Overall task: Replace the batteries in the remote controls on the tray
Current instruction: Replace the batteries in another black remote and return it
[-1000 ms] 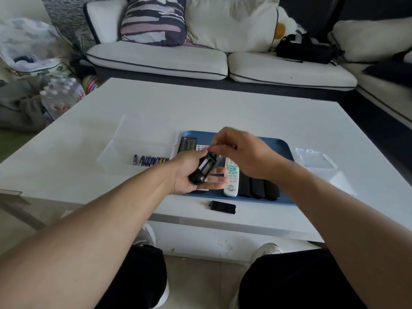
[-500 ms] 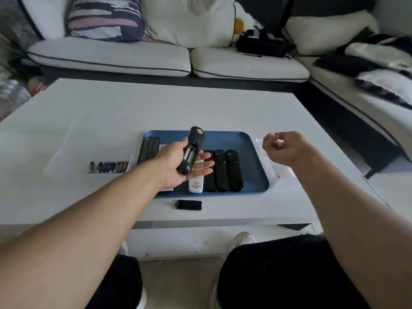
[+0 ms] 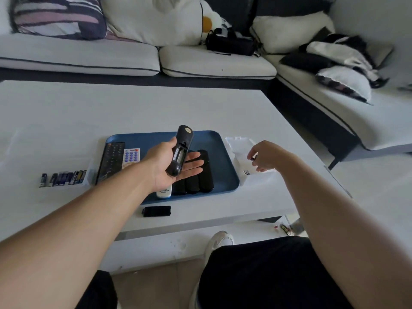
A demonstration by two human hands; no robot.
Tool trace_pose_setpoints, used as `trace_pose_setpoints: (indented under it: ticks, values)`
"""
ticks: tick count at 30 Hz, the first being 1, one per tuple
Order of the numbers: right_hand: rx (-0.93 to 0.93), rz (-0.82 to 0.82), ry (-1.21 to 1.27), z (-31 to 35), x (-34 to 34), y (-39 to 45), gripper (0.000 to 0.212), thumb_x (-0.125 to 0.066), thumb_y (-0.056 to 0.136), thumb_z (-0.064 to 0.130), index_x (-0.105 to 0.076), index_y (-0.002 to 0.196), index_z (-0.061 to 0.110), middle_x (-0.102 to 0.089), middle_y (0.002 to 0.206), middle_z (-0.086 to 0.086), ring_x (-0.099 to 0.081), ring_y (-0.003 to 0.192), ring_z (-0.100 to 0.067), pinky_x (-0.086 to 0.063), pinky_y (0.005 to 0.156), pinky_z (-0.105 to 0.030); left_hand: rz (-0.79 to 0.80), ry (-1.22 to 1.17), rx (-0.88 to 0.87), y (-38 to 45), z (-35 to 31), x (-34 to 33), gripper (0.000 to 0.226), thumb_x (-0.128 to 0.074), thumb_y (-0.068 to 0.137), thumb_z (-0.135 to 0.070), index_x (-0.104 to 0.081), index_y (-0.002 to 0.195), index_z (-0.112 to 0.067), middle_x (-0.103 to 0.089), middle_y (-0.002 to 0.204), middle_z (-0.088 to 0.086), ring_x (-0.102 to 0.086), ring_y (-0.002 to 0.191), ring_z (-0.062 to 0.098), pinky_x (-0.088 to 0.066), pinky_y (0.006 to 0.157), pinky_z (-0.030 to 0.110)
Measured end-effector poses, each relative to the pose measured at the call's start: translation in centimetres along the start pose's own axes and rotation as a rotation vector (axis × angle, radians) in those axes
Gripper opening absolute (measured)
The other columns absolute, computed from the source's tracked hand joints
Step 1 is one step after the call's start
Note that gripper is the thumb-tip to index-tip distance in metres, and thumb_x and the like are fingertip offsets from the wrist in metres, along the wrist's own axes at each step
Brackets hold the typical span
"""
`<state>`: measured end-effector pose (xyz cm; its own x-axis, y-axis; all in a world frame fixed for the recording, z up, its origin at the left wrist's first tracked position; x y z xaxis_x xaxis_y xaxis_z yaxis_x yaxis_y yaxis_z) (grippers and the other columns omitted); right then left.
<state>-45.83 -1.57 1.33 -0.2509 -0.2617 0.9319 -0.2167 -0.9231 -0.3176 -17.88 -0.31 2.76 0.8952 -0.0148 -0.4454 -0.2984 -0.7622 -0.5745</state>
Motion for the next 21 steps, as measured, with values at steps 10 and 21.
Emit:
trace_pose_setpoints:
  ticks: [10, 21]
  values:
    - [-0.094, 0.057, -0.351, -0.3, -2.9, 3.5, 0.028, -0.070, 0.086, 0.023, -0.066, 0.112, 0.014, -0.064, 0.097, -0.002, -0.057, 0.084, -0.022, -0.049, 0.078, -0.028, -0.002, -0.016, -0.008, 0.5, -0.1, 0.5, 0.048, -0.036, 0.108, -0.044, -0.057, 0.126, -0.005, -0.075, 0.101, 0.022, -0.075, 0.085, 0.038, -0.063, 0.061, 0.050]
    - [-0.134, 0.093, -0.415, -0.5, -3.0, 3.8, 0.007, -0.059, 0.091, 0.018, -0.057, 0.097, 0.014, -0.057, 0.093, -0.002, -0.053, 0.079, -0.022, -0.044, 0.076, -0.029, -0.003, -0.014, -0.023, 0.0, -0.3, 0.7, 0.047, -0.034, 0.108, -0.044, -0.058, 0.122, -0.006, -0.076, 0.089, 0.020, -0.076, 0.074, 0.036, -0.063, 0.061, 0.049]
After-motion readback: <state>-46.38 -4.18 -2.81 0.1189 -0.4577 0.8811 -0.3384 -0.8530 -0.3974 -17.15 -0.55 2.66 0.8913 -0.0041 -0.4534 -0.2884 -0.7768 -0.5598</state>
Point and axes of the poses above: each hand's wrist, its own y-axis towards the middle knuckle, its own x-axis out of the back of the hand, z = x × y, the point moved 1 cm from there along y, towards the middle knuckle
